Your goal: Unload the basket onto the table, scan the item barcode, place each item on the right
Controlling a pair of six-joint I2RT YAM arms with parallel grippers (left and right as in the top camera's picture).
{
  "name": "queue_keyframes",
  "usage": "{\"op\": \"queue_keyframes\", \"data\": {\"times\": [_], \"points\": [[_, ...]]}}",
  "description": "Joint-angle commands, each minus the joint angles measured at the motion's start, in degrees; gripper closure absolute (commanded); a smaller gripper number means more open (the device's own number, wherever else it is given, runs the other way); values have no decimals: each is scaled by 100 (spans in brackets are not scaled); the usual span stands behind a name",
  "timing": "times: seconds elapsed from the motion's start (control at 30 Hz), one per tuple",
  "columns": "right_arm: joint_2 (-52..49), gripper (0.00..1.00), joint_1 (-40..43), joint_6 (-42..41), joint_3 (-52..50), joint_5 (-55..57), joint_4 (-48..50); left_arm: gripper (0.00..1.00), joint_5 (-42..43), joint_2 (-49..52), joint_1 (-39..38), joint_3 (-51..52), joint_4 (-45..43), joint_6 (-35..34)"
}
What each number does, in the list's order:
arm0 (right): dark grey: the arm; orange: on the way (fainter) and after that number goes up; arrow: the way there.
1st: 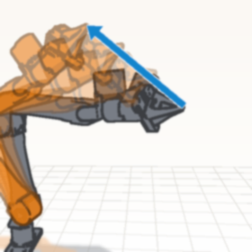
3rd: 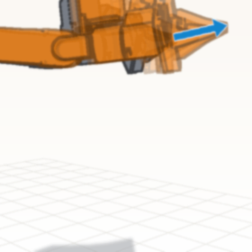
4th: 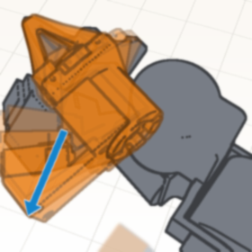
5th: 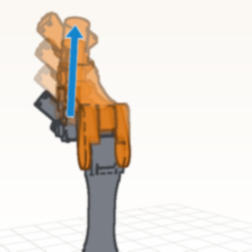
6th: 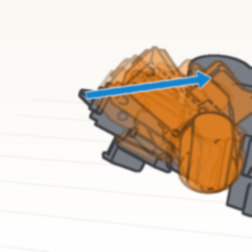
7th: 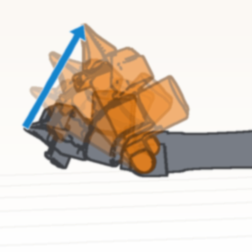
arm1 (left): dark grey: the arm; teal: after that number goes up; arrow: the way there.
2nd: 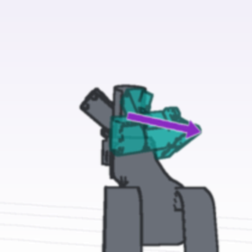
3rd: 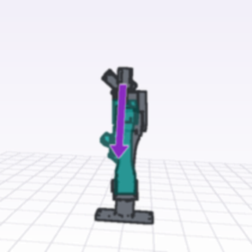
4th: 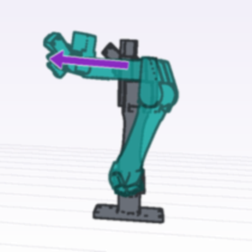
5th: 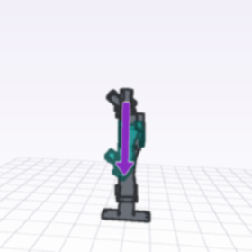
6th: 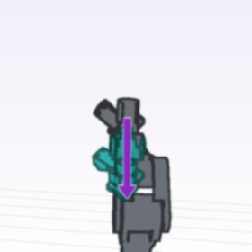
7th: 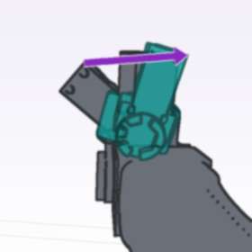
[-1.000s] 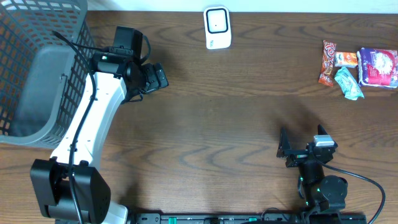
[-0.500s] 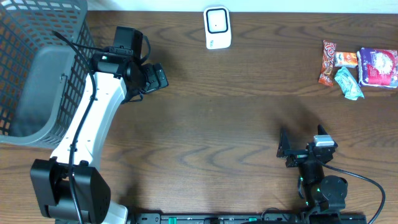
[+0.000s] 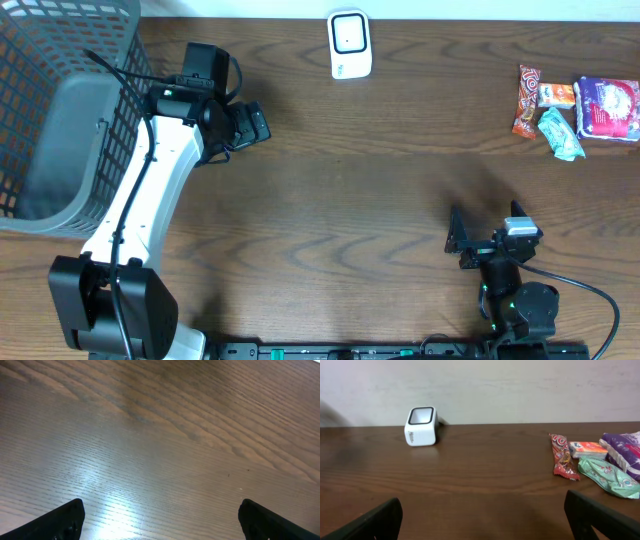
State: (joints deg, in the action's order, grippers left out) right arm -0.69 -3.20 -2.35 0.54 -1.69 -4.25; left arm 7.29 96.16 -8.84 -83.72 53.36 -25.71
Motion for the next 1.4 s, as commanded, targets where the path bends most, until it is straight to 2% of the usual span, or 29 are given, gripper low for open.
{"op": "queue_keyframes", "data": {"times": [0.0,0.87,1.07,1.37], "points": [[37,1,-22,-37,-20,7,-7,2,-72,2,4,-50,13,-11],[37,1,-22,-37,-20,7,-7,2,-68,-140,2,-50,46,-9],[37,1,-22,-37,-20,7,-7,2,-72,-570,-61,101,76,437],[37,1,-22,-37,-20,7,-7,2,-70,-1823,-61,1141,-330,968]]}}
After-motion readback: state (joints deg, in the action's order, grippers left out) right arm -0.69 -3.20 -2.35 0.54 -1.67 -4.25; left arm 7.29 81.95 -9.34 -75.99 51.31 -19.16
